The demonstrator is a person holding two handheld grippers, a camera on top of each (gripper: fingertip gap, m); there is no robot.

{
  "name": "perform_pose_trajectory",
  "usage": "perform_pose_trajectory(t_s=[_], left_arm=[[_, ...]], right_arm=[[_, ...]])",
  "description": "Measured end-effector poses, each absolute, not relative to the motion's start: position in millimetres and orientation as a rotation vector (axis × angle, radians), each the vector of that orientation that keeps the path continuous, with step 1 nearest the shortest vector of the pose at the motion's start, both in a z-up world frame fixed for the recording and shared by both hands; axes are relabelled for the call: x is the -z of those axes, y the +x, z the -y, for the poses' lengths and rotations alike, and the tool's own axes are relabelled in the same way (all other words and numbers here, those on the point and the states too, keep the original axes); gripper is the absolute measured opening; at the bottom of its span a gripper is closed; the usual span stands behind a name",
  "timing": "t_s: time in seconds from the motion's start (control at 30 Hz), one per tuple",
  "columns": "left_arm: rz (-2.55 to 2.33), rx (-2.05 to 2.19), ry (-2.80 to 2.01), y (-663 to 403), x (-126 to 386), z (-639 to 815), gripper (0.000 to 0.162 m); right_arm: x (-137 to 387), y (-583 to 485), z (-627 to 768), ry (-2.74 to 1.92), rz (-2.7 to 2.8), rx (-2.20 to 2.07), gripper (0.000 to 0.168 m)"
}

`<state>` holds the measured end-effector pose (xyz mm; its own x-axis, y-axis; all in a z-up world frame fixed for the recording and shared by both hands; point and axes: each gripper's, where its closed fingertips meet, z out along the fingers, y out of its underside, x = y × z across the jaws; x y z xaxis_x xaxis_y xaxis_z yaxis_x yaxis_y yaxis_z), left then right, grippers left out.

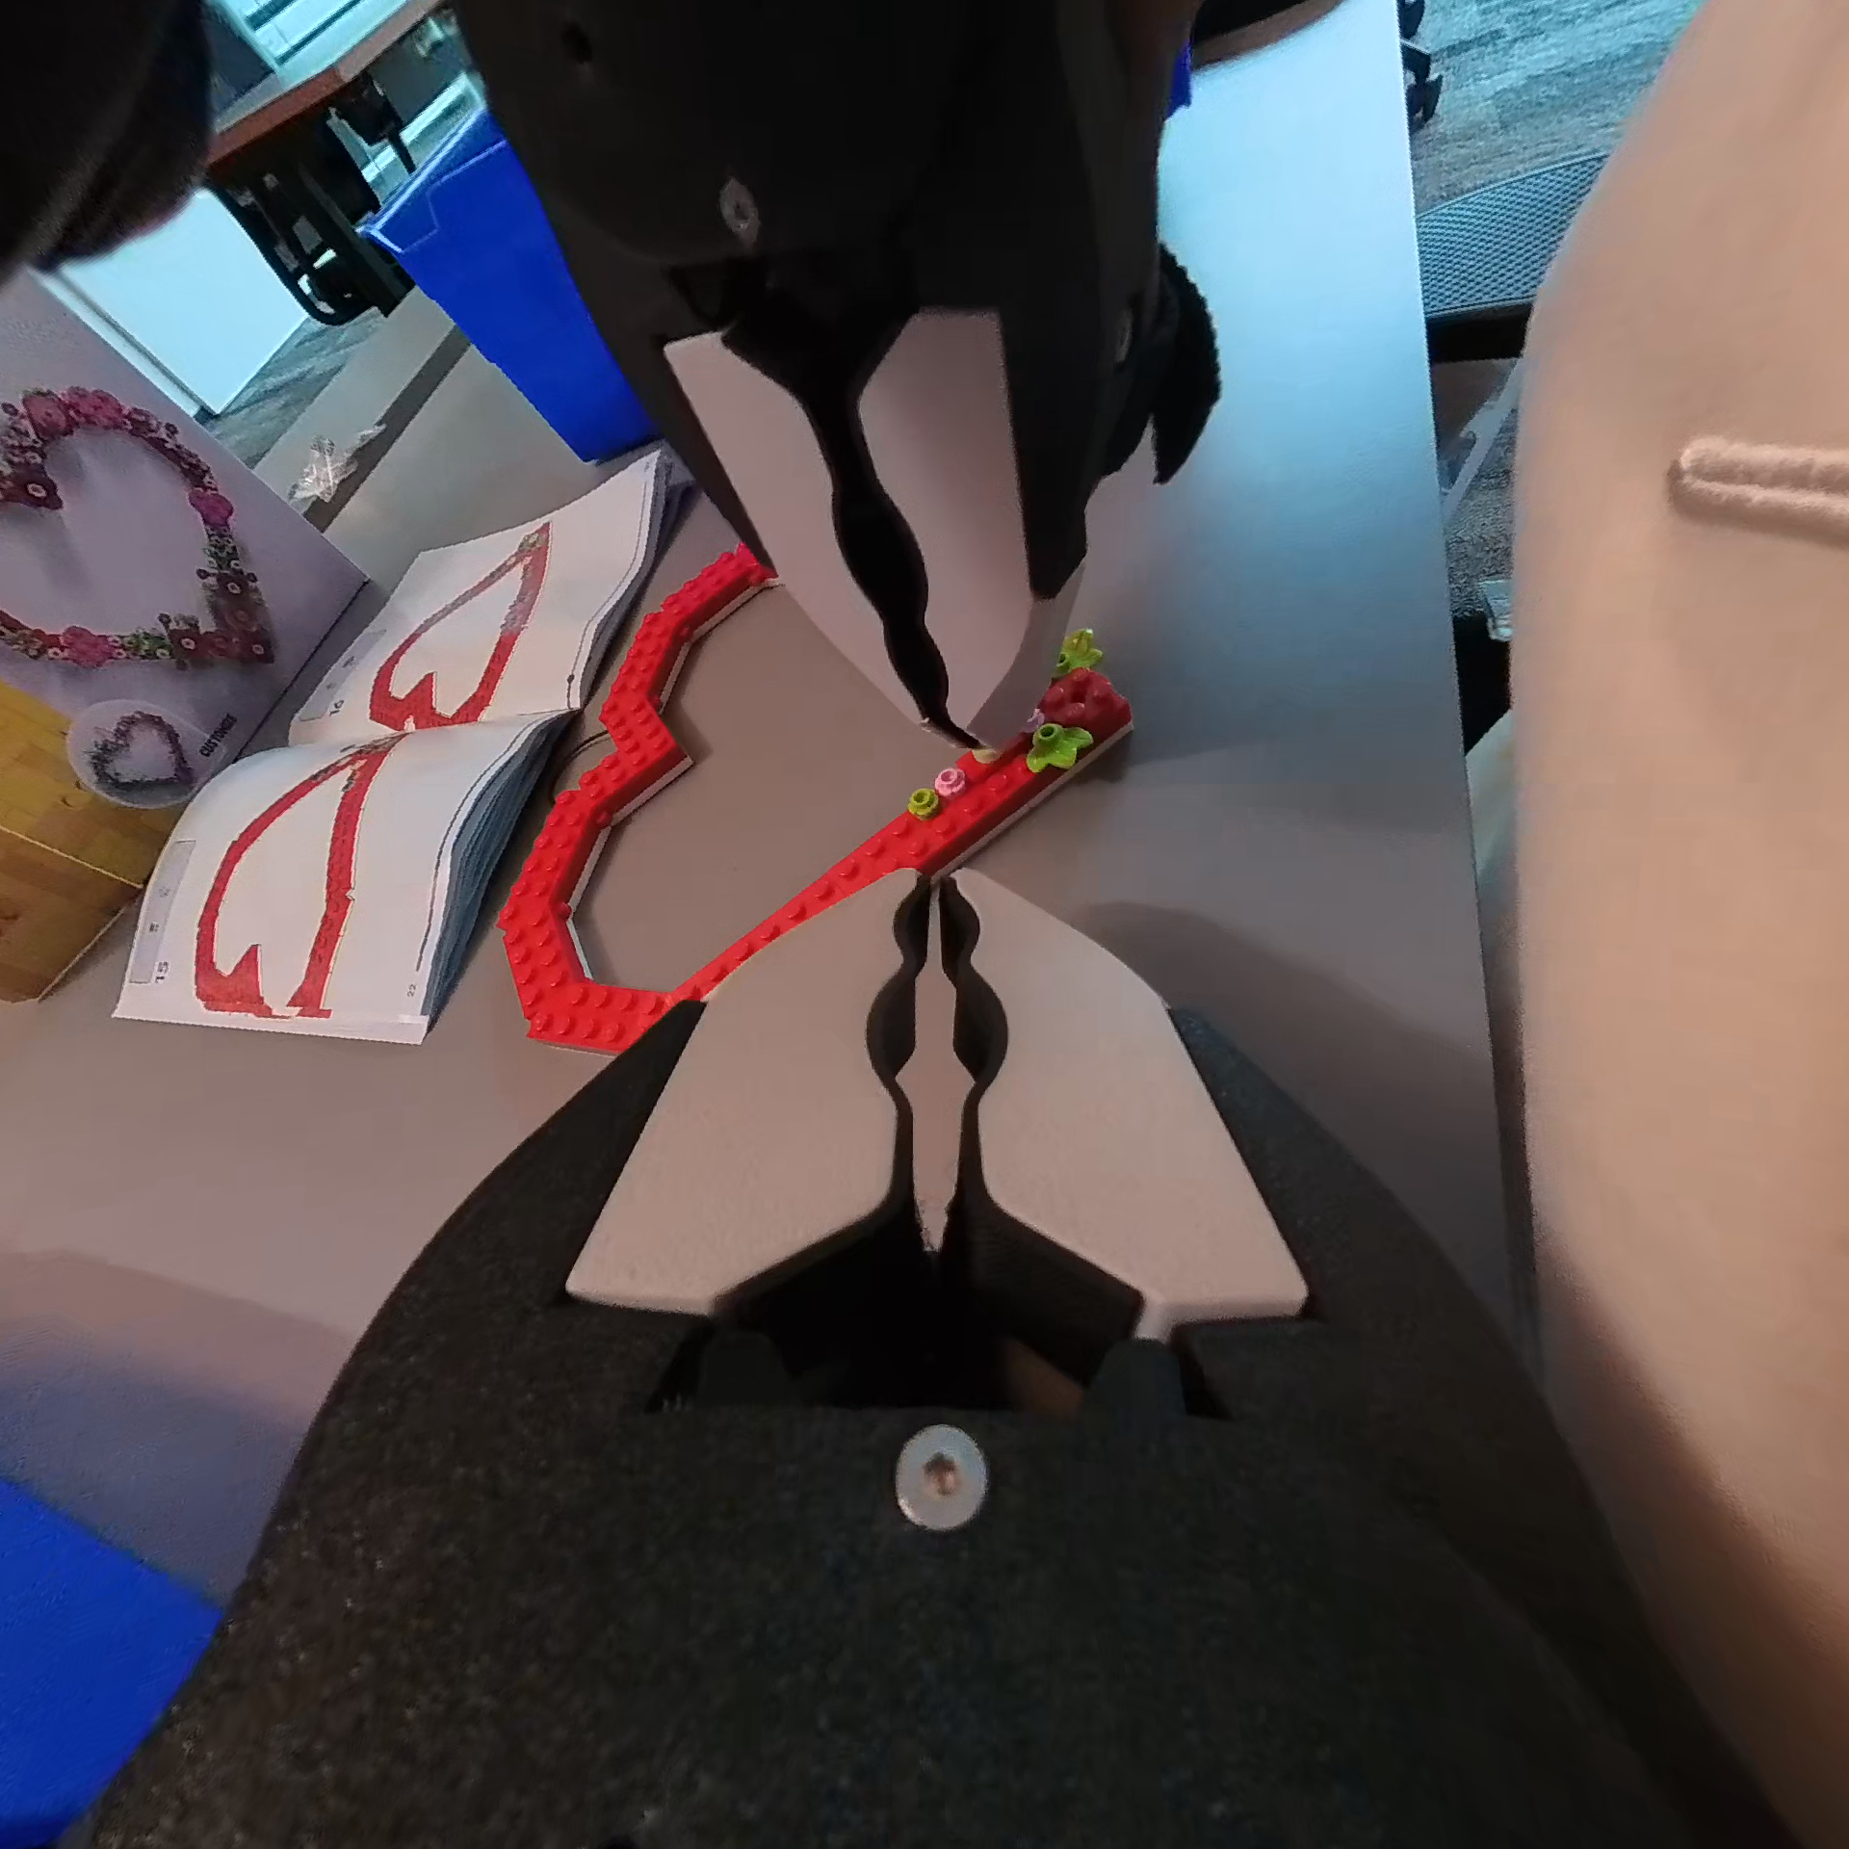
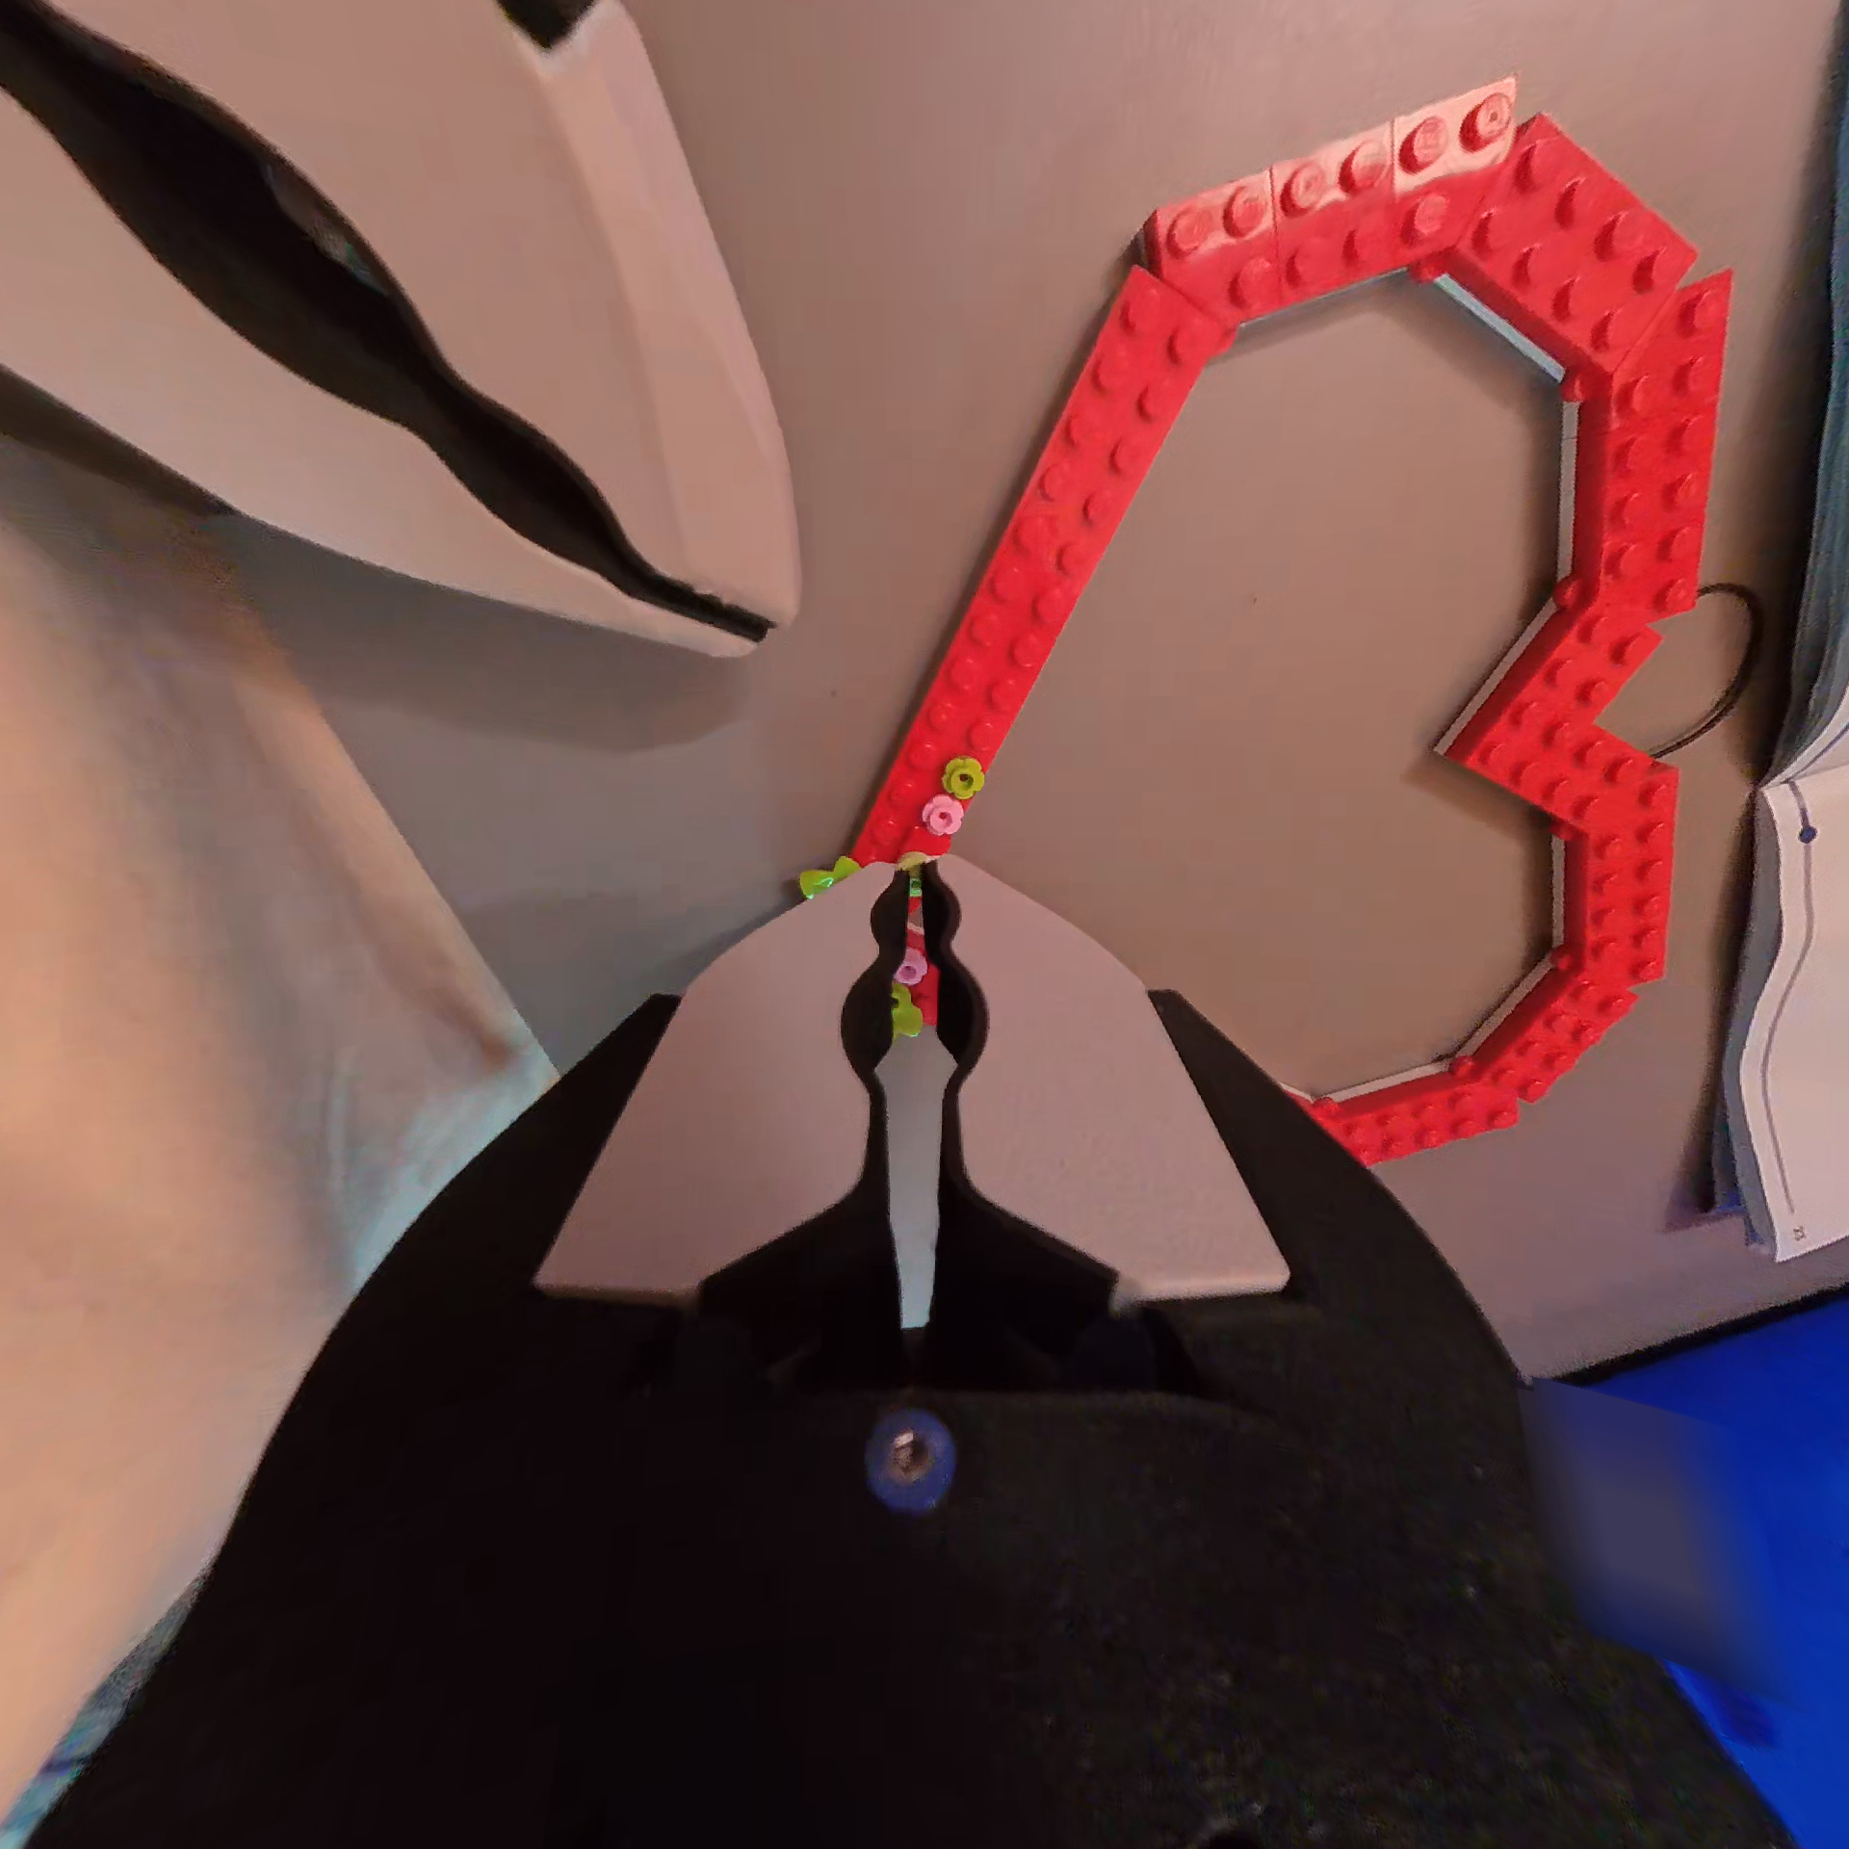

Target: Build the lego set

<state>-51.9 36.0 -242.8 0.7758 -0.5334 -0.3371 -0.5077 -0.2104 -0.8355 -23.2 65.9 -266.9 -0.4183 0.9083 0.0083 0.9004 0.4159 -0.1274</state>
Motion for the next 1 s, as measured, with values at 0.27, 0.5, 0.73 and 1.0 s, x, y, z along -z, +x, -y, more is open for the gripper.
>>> perform_pose_trajectory(t_s=[0.27, 0.5, 0.73, 1.0], left_arm=[[-0.753, 0.01, -1.882, -57, 244, -41, 0.004], [-0.573, 0.122, -1.866, -65, 226, -52, 0.009], [-0.378, 0.139, -1.658, -92, 173, -81, 0.018], [-0.198, 0.2, -1.511, -115, 138, -117, 0.056]], right_arm=[[258, -30, -66, -1.596, 2.461, -0.418, 0.019], [186, -39, -81, -1.505, 2.046, -0.965, 0.022], [124, -7, -124, -1.349, 1.615, -1.369, 0.031], [83, 23, -175, -1.125, 1.316, -1.441, 0.067]])
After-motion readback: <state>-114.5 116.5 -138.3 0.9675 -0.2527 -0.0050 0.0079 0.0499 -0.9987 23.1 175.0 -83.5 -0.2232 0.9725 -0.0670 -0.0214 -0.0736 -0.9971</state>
